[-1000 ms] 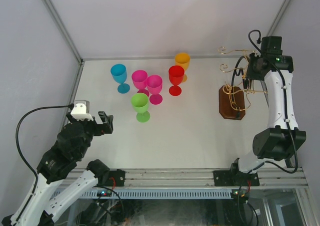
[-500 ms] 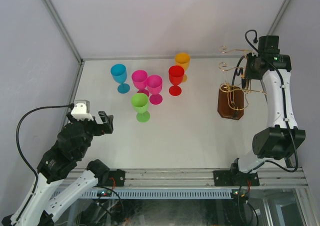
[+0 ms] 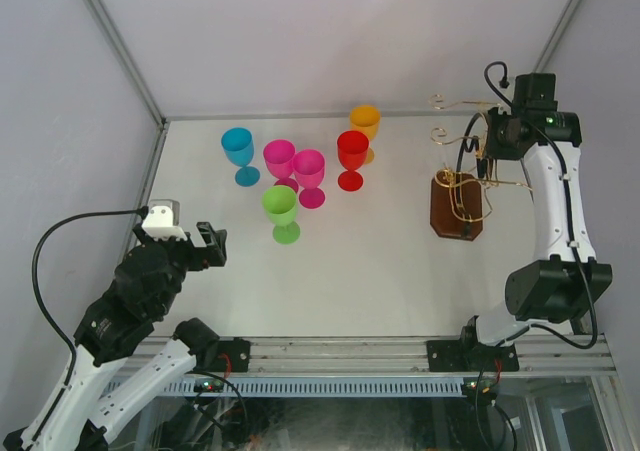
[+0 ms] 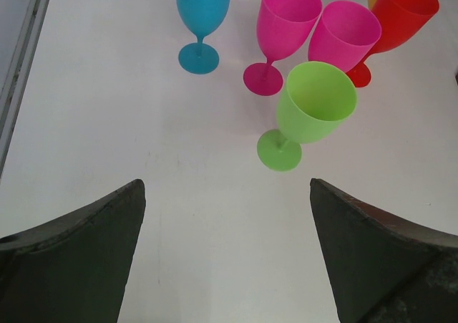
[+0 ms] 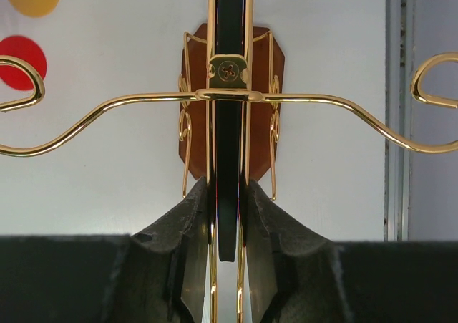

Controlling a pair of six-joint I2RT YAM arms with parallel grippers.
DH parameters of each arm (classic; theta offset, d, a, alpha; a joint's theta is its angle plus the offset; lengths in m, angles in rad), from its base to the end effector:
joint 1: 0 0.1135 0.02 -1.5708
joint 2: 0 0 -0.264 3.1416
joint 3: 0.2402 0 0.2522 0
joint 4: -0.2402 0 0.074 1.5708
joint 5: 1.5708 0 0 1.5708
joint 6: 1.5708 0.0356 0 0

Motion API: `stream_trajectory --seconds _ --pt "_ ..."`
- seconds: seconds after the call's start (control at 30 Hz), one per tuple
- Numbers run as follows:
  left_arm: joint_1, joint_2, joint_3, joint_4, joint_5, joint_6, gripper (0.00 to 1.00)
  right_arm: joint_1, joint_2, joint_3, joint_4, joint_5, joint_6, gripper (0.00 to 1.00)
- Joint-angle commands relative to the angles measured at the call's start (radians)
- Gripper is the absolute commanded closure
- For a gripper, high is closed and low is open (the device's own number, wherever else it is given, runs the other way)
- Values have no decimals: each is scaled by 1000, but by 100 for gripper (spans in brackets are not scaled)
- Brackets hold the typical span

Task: Place the wine glass upside down on the wine glass rack
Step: Move the wine rack to the center of the board.

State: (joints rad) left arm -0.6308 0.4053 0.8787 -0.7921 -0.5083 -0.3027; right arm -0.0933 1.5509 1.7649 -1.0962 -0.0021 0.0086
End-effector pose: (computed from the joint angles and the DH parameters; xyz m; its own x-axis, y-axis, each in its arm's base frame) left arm 0.0650 -0.0260 0.3497 -0.2838 -0.1151 -0.9519 0.0601 0.9887 -0.1375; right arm 0.3097 -0.0289 0.4035 -0.7680 0.0805 -0.6354 0.0985 0.9951 0.0071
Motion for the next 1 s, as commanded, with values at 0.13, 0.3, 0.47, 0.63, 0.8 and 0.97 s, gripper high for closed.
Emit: stream_trajectory --seconds 0.13,0.3,0.47,0.63,0.8,0.97 --pt "-3 9 -26 41 21 19 0 42 -95 -7 29 -103 -45 100" --pt "-3 9 -26 40 19 18 0 95 -93 -11 26 -121 -52 100" --pt "-3 9 -27 40 21 19 0 149 -91 -21 36 -150 -72 100" --pt "-3 7 -27 40 19 19 0 182 -79 -22 37 -208 -108 100" --pt "-3 9 -27 41 21 19 0 209 -71 -16 42 -244 -145 100" --pt "-3 10 -28 43 20 19 0 229 -61 -26 33 -246 -200 94"
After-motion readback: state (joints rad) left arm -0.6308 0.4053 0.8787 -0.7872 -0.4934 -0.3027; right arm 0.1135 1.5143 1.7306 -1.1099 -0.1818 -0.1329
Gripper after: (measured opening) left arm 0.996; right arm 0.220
